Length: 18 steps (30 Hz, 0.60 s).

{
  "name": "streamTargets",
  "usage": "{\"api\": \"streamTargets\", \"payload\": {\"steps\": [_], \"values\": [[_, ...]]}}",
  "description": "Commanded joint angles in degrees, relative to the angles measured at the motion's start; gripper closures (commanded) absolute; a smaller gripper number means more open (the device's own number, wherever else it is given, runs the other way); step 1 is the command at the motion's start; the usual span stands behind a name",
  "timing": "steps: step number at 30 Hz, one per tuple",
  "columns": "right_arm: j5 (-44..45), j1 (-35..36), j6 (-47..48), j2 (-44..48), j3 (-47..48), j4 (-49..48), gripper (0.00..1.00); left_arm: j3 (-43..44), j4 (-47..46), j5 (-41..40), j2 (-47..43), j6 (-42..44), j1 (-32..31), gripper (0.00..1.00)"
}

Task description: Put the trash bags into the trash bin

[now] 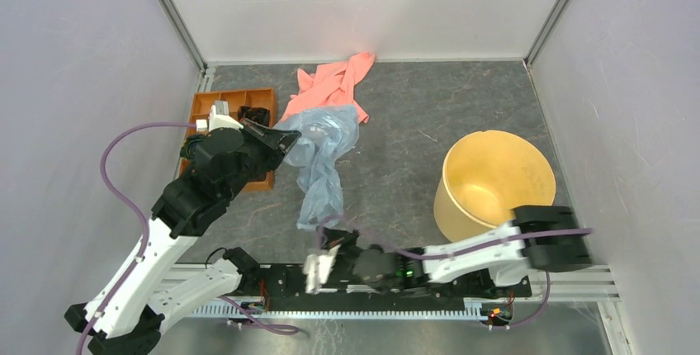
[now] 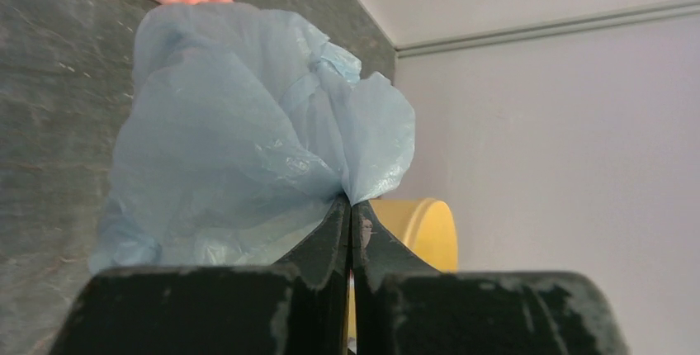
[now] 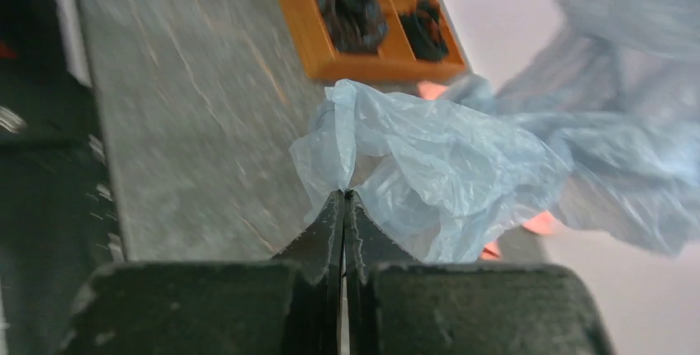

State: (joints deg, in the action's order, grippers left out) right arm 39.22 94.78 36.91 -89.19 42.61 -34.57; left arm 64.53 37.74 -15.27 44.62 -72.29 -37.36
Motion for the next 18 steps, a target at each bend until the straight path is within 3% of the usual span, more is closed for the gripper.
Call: {"api": "streamTargets", "payload": {"steps": [1, 4, 6, 8, 14, 18], "values": [[-14.85, -3.50, -27.61, 15.13, -5.85, 1.40, 1.00, 3.43, 2.18, -7.63, 0.75, 8.67, 0.16, 0.93], [-26.86, -11.69, -44.44, 21.88, -9.29, 1.08, 1.00, 3.71, 0.09, -6.39, 1.24, 16.58, 0.16, 0.58], [-31.25, -16.09, -51.48, 24.11, -9.88, 1.72, 1.00, 4.05, 0.79, -5.96, 1.82, 19.98, 0.14, 0.26], [-33.26, -19.91, -55.54, 25.14, -8.42, 4.96, 1.00, 3.97, 1.93, -4.86, 1.84, 22.85, 0.18, 0.04], [-36.29, -31.21, -60.66, 23.75, -1.08, 15.83, 1.00, 2.09, 9.58, -0.86, -1.02, 25.84, 0.16, 0.00], [-39.04, -36.05, -65.99, 23.47, -1.90, 13.98, 1.00, -4.60, 9.22, 9.28, -6.57, 25.42, 0.16, 0.01]]}}
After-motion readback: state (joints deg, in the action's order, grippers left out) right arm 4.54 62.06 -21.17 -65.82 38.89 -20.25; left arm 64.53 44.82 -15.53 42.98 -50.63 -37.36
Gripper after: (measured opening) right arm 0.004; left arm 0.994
